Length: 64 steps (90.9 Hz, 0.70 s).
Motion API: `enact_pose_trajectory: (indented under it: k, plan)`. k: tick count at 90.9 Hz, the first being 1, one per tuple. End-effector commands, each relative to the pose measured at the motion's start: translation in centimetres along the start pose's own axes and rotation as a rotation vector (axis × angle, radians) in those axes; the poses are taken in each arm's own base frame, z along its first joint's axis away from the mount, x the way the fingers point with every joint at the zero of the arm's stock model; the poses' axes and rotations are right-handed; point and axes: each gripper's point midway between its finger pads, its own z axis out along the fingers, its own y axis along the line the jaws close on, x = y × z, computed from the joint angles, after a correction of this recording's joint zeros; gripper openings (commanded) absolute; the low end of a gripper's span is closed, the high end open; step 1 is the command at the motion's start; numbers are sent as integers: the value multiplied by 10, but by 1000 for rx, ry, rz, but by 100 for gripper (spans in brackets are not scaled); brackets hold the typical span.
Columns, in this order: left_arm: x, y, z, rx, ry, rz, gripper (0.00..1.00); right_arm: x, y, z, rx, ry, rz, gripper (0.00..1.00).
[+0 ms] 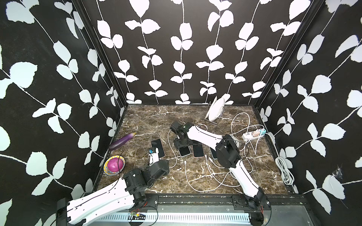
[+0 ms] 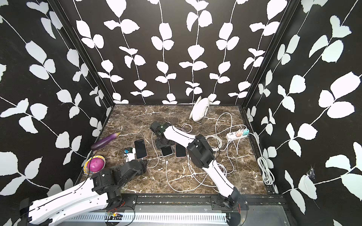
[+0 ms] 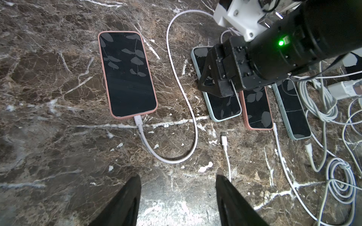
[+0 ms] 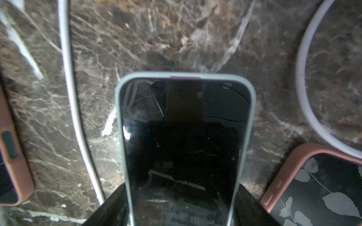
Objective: Unplug the charging cable from the phone
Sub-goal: Place the phone at the center of the board.
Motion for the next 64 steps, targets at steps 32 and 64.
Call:
enact_pose_trajectory:
  k: [32,64]
  plan:
    - [7,4,4,-8,18,3,67,-5,-3,-9,-4,-16,-23,90]
    - [9,12,7,-71,31,15,74,-10,-3,-36,22,-83,-44,98]
